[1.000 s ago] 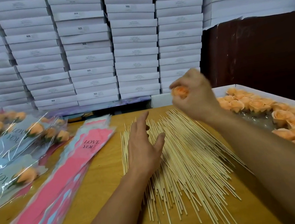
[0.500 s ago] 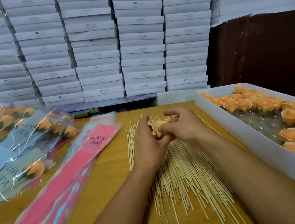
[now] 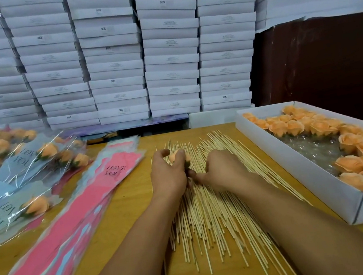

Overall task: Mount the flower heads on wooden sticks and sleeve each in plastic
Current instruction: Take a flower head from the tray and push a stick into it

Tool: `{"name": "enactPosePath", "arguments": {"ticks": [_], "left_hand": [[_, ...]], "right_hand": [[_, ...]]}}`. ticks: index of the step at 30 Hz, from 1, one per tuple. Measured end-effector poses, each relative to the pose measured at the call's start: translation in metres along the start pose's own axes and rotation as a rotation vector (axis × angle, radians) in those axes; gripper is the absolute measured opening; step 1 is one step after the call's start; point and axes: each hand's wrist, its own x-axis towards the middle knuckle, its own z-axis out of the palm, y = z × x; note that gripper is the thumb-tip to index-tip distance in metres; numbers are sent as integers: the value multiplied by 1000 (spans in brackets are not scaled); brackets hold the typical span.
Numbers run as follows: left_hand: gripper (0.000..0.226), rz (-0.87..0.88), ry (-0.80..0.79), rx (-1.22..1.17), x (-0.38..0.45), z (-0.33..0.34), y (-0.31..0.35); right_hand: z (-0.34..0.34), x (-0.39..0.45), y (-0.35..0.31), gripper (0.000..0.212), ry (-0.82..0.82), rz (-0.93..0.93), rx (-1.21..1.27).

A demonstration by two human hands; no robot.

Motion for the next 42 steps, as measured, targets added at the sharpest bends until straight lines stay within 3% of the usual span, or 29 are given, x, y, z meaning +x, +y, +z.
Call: {"name": "enactPosePath", "arguments": {"ticks": [9,15,19,21,26,32,37,42], "left_hand": [[28,-29,-47,-97,1,-1,1],[26,-64,-69,-212,3,-3,1],[24,-166,-103,-331,3,-5,4],[24,-260,-122,-395,2,-7,9],[24,-423,-137,-701,5,-14,18],[29,-447,-139,-905,10,-21,20],[33,-399,-84,-937,14,-28,23],[34,-329,-60,-948,14,-30,28]], "right_hand": [[1,6,0,20,-31,133,142],[-8,5,13,21,-91,204,534],[-17,0,12,8,-133,182,912],[-21,-5,8,11,-168,130,1000],[-37,-23,-5,40,-283,-95,1203],[-31,-49,-33,28,-245,-270,1162],[-28,-56,-38,26,-339,-192,1121],[-26,-61,-42,40,-277,-280,1021]]}}
